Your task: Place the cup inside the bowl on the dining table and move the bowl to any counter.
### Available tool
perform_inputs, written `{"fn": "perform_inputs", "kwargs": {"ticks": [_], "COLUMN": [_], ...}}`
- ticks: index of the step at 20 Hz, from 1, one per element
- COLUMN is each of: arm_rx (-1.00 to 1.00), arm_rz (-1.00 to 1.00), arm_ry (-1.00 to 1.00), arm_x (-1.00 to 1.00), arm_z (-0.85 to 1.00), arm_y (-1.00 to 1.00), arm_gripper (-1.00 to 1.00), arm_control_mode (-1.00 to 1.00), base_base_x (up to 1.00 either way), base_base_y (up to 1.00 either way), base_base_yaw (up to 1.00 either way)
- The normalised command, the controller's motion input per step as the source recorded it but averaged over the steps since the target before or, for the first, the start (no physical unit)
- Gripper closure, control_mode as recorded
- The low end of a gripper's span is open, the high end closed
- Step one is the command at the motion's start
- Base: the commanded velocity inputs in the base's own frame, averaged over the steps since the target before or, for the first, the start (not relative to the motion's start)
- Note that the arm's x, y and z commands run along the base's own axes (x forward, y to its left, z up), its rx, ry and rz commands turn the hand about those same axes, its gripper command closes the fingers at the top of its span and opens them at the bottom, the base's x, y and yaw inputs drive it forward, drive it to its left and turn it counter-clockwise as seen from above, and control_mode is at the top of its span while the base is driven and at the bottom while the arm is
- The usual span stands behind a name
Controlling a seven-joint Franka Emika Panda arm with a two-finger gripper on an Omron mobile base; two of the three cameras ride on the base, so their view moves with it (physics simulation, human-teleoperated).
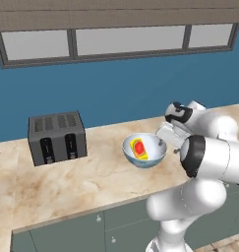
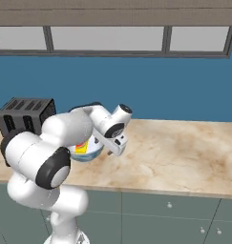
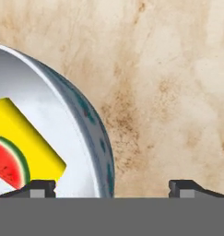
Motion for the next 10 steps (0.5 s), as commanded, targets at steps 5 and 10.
{"fn": "perform_inputs", "kwargs": {"ticks": [5,10], "arm_rx": [0.0,-0.02], "arm_rz": [0.0,0.0], "arm_ry": [-0.06,-0.06], "arm_x": [-0.56,-0.64], "arm_z": [0.46,0.57], "arm_y": [0.0,0.0], "arm_gripper": [-1.0,-1.0], "arm_control_mode": [-1.0,-1.0], "base_base_x": [0.0,0.0], "base_base_y": [0.0,0.0], "base_base_yaw": [0.0,0.0]}}
